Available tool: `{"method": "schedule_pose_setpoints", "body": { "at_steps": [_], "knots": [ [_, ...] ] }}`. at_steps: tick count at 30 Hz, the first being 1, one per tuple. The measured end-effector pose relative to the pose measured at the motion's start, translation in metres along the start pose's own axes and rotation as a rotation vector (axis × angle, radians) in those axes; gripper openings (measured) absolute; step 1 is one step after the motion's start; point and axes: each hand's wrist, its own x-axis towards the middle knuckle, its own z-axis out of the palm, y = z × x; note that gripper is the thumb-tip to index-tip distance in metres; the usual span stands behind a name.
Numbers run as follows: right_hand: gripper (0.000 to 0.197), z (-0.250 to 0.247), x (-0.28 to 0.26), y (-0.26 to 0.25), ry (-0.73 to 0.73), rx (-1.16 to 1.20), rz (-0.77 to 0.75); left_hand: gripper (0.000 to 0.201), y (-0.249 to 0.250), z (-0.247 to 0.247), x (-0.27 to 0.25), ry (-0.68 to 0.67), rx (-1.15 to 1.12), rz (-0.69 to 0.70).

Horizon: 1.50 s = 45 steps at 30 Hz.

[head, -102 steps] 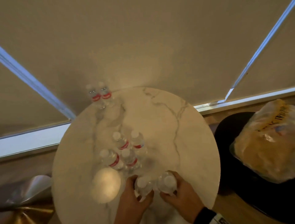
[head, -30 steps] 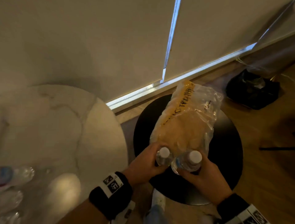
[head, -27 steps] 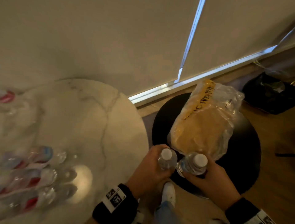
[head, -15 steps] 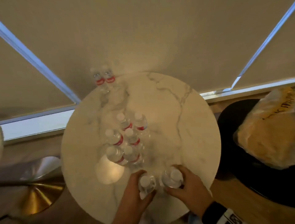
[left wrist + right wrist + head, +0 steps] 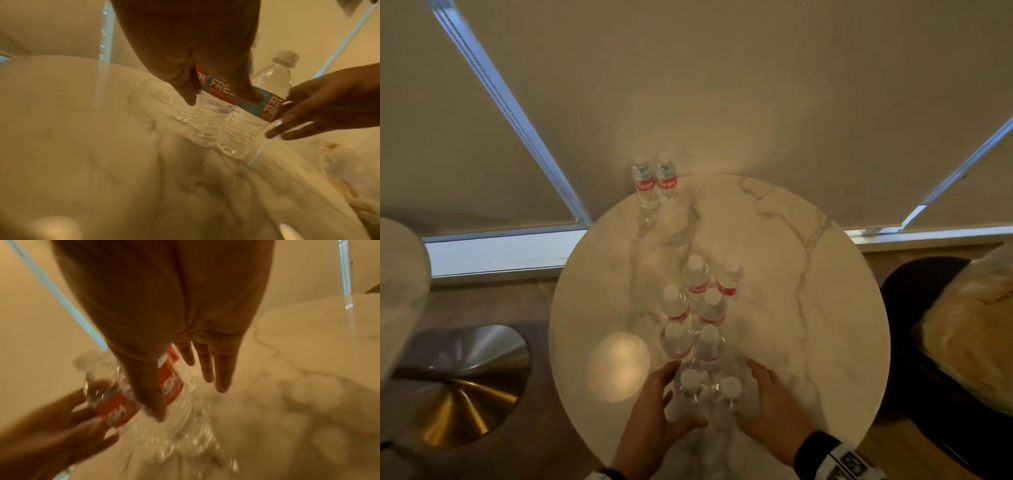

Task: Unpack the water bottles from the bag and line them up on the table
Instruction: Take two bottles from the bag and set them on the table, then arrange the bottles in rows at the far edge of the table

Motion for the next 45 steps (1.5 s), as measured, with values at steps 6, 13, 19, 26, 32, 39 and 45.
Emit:
{"method": "schedule_pose_setpoints", "body": {
  "at_steps": [6, 13, 19, 26, 32, 39, 45],
  "knots": [
    [0.041, -0.095, 0.045, -0.007, 0.249, -0.005, -0.044, 0.040, 0.033, -0.078, -0.007, 0.290, 0.248, -0.078],
    [0.051, -0.132, 0.129, -0.096, 0.180, -0.362, -0.180, 0.023, 0.128, -0.109, 0.132, 0.072, 0.546, 0.173],
    [0.030, -0.125, 0.139, -0.110, 0.175, -0.471, -0.147, 0.054, 0.162, -0.076, 0.208, -0.364, 0.831, 0.269],
    [0.029, -0.167, 0.204, -0.126, 0.254, -0.565, -0.143, 0.041, 0.175, -0.081, 0.279, -0.389, 0.827, 0.365],
    [0.024, -0.222, 0.317, -0.152, 0.347, -0.591, -0.196, 0.040, 0.202, -0.101, 0.388, -0.191, 0.729, 0.369],
    [0.031, -0.249, 0.402, -0.191, 0.306, -0.666, -0.304, 0.041, 0.222, -0.114, 0.465, -0.014, 0.764, 0.324],
    [0.033, -0.249, 0.423, -0.198, 0.270, -0.678, -0.344, 0.042, 0.223, -0.119, 0.482, 0.031, 0.854, 0.273]
  ]
}}
